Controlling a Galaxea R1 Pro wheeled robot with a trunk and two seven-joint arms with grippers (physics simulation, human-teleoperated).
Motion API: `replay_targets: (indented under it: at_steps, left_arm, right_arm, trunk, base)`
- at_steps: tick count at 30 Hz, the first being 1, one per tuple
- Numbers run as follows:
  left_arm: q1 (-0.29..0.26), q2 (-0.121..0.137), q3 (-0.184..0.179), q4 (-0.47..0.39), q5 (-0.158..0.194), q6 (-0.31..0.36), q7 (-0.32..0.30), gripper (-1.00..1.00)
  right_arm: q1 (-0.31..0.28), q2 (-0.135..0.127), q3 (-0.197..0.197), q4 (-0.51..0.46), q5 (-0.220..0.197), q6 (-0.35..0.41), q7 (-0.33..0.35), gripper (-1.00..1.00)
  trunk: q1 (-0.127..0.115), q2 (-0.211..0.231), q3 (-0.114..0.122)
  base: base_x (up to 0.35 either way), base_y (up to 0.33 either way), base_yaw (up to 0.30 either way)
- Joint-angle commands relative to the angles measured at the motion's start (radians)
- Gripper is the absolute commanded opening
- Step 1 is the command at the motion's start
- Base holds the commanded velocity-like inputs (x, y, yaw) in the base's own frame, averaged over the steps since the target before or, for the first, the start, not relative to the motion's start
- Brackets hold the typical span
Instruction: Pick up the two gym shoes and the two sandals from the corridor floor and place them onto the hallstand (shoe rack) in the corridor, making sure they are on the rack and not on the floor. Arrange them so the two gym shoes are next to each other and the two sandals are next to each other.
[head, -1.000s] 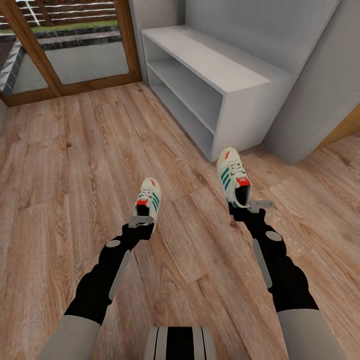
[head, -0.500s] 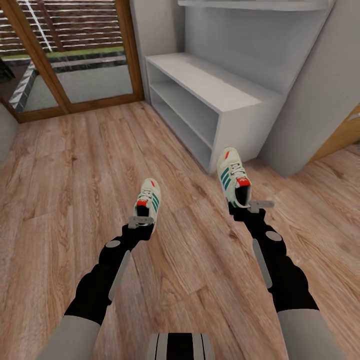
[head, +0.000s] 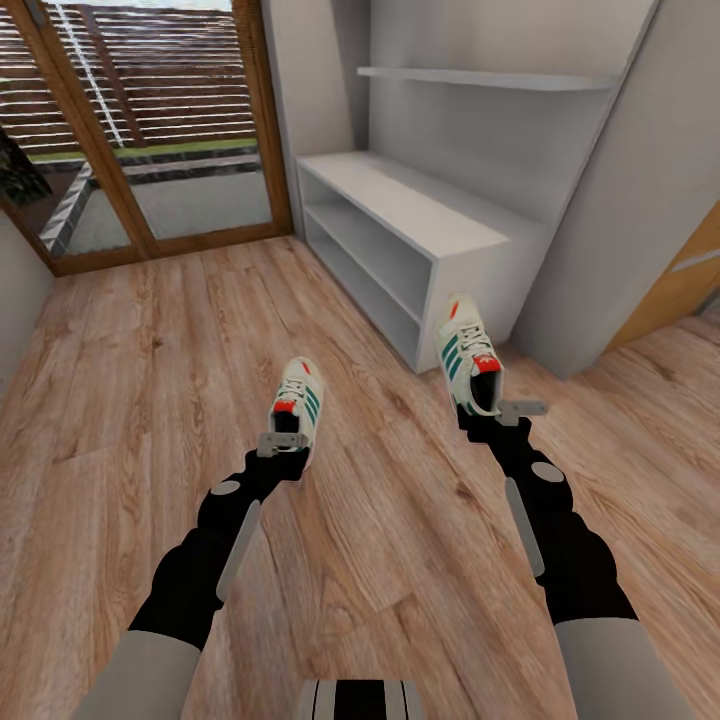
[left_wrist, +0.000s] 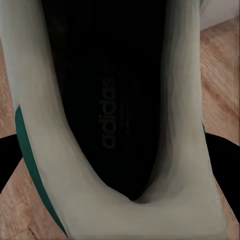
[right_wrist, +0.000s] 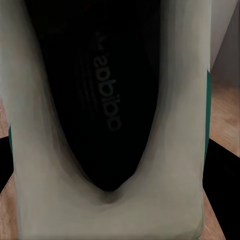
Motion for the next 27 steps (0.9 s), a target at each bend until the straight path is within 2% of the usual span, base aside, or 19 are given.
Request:
replay_targets:
  at_steps: [1,12,22,27]
  left_arm:
    - [0.000,0.000,0.001,-0.001,0.008,0.005,0.000,-1.00]
    - [0.000,0.000,0.001,-0.001,0.014,0.005,0.000,-1.00]
    - [0.000,0.004,0.002,-0.001,0.014,0.004,0.000,-1.00]
    - [0.000,0.004,0.002,0.000,0.014,0.004,0.000,-1.00]
  right_arm:
    - [0.000,0.001,-0.001,-0.001,0.000,0.006,-0.001,-1.00]
    - [0.000,0.001,-0.001,-0.001,0.000,0.005,0.000,-1.00]
    - [0.000,0.001,-0.001,-0.001,0.000,0.006,0.000,-1.00]
    - [0.000,0.001,-0.001,-0.001,0.000,0.006,-0.001,-1.00]
  trunk:
    - [0.000,0.000,0.005]
    - [-0.005,0.003,0.066]
    - [-0.005,0.003,0.082]
    - [-0.005,0.003,0.089]
  base:
    - [0.000,0.000,0.000]
    - [0.000,0.000,0.000]
    - [-0.002,0.002,0.000]
    - [-0.174,0.173,0.000]
